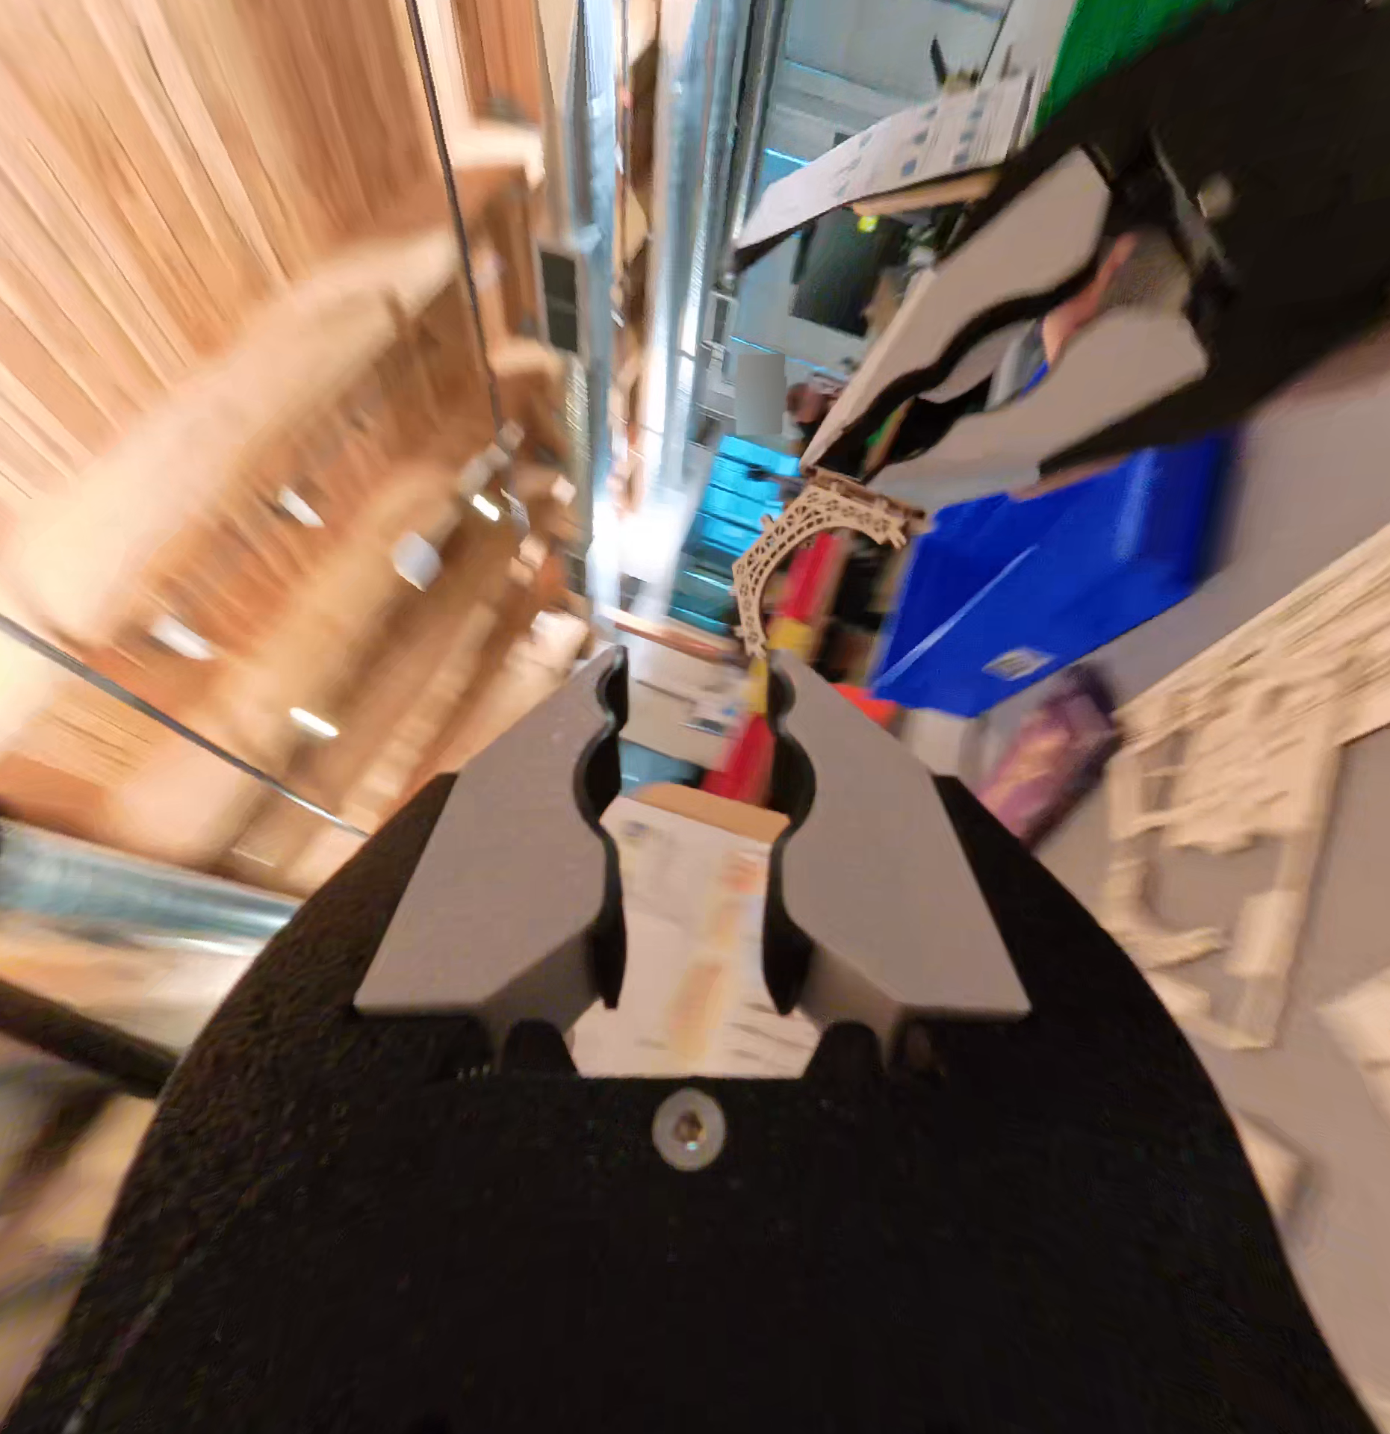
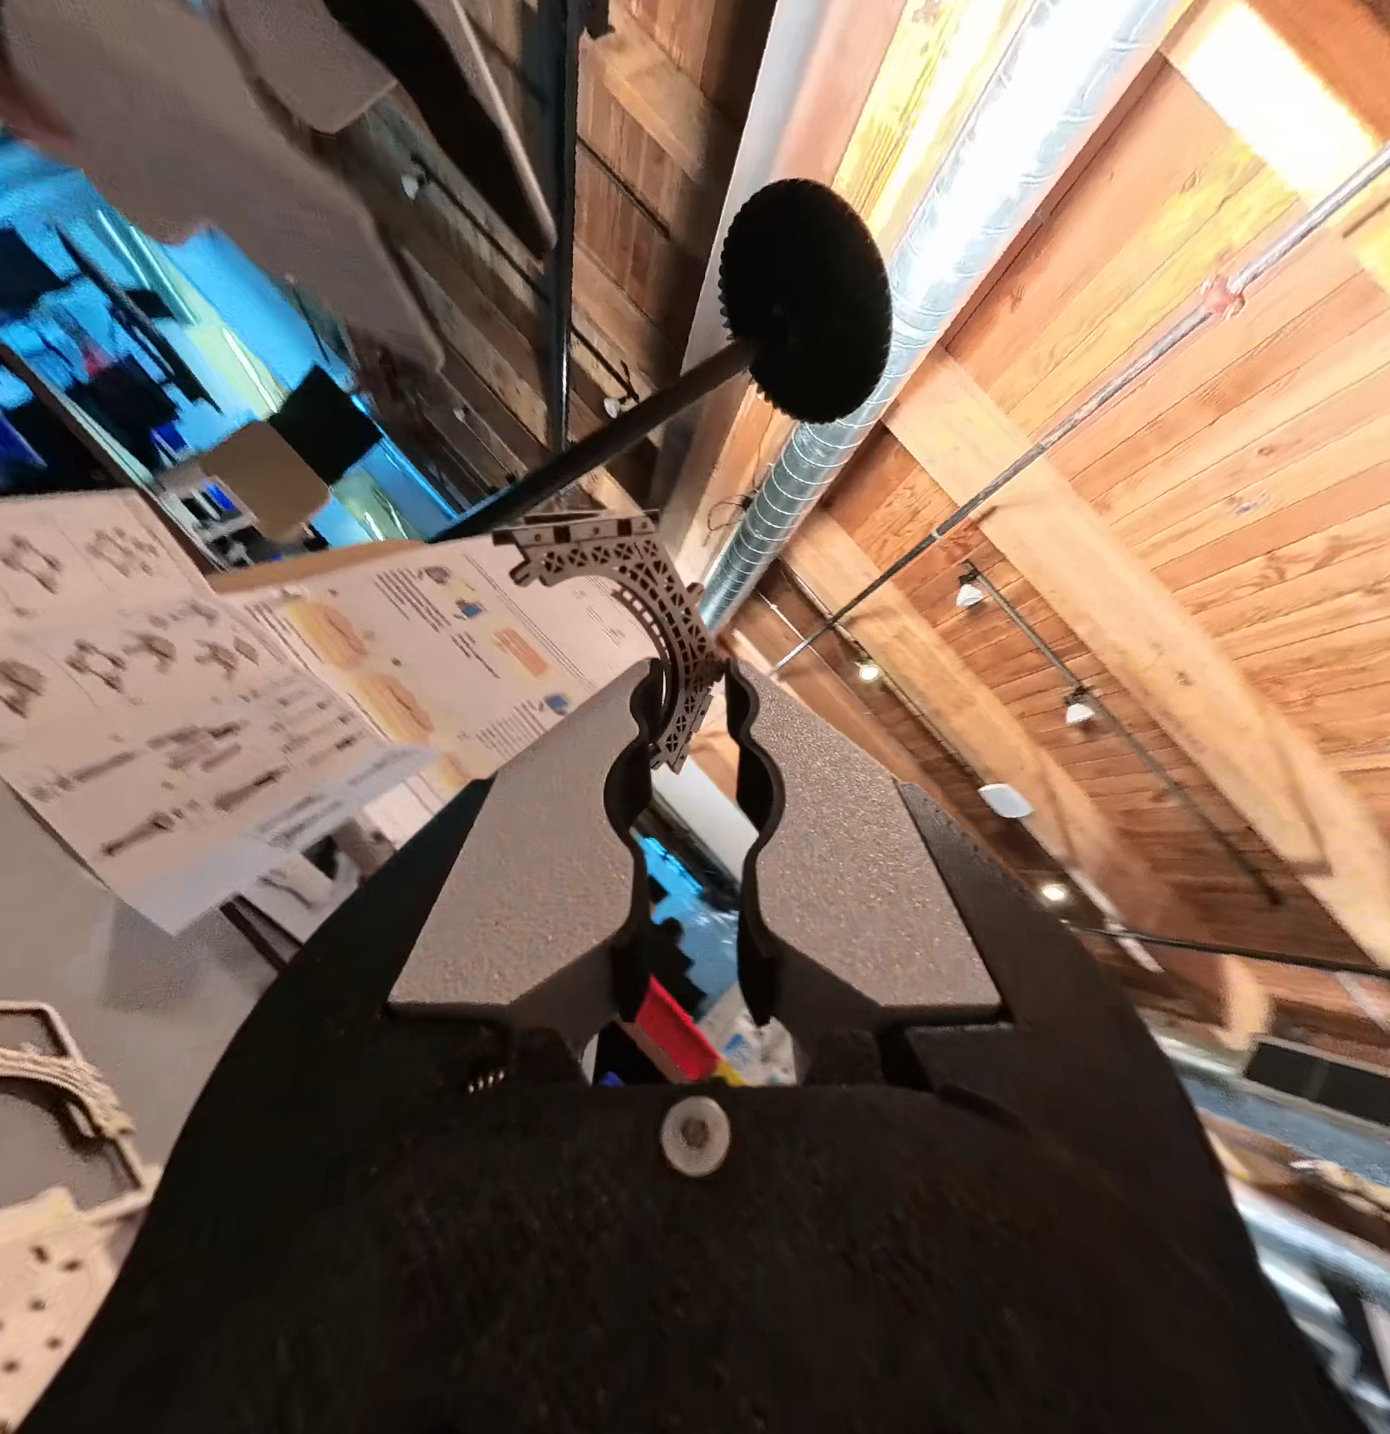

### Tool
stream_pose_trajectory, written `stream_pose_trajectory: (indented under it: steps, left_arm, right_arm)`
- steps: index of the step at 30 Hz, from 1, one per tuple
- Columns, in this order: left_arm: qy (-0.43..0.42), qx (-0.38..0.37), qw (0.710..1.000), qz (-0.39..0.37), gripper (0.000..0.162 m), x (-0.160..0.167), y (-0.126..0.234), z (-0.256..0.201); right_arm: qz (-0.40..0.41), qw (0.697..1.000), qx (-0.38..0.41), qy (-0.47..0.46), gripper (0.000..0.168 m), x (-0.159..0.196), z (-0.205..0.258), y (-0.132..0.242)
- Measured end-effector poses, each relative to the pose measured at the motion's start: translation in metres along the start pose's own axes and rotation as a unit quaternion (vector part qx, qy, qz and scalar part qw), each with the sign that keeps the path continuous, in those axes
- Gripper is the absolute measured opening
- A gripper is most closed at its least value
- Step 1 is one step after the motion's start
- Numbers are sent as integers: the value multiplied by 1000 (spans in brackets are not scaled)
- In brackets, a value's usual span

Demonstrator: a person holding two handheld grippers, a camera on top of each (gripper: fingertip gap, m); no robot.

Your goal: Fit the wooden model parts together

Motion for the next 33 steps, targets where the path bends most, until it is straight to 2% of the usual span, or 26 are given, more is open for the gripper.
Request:
stream_pose_trajectory:
  steps: [2,3,4,5,7,9,10,11,13,17,21,23,24,26,27,29,30,31,33]
  left_arm:
    - [187,45,981,29,21,10,-5,2]
    - [287,61,955,48,21,15,-9,0]
    - [386,89,916,62,22,19,-14,-5]
    - [483,121,865,64,26,21,-18,-11]
    - [652,164,740,22,37,21,-26,-20]
    - [758,179,627,-35,40,23,-34,-25]
    - [787,184,587,-47,40,25,-38,-29]
    - [803,189,563,-52,40,27,-42,-34]
    - [808,202,551,-50,40,26,-48,-45]
    - [797,211,563,-51,44,21,-56,-59]
    - [802,207,558,-50,43,26,-63,-61]
    - [798,195,568,-47,41,31,-63,-60]
    - [794,188,577,-44,40,34,-62,-60]
    - [787,176,590,-35,39,40,-60,-59]
    - [784,172,596,-33,39,43,-59,-58]
    - [777,158,609,-20,39,49,-56,-56]
    - [773,151,617,-12,39,51,-54,-55]
    - [768,147,623,-9,38,53,-52,-54]
    - [758,141,637,-6,36,53,-49,-52]
  right_arm:
    - [6,999,4,43,13,4,0,0]
    - [11,998,8,58,13,5,-1,0]
    - [15,997,11,72,13,7,-2,0]
    - [17,996,12,86,13,8,-2,0]
    - [20,994,10,108,13,11,0,1]
    - [21,993,6,120,13,12,2,1]
    - [21,992,4,124,13,12,3,1]
    - [23,992,3,124,13,13,4,1]
    - [26,993,1,117,13,15,4,1]
    - [40,997,14,68,13,30,-11,4]
    - [32,995,73,-58,13,52,-52,15]
    - [5,986,95,-136,12,58,-72,21]
    - [-26,978,82,-192,12,59,-78,23]
    - [-80,932,29,-353,12,64,-83,22]
    - [-115,889,3,-444,12,67,-85,21]
    - [-210,762,-47,-611,12,71,-91,22]
    - [-246,703,-51,-666,12,76,-92,24]
    - [-273,663,-55,-695,12,78,-92,25]
    - [-295,626,-83,-717,13,76,-88,25]
Point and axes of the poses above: each gripper's, where its closed fingertips meet, y back along the fingers, x out of its underside, z = x × y across the jaws, the point moved 8 cm from there along y, back along the fingers, and after that the axes turned 2 degrees about x, right-handed, at the moved point
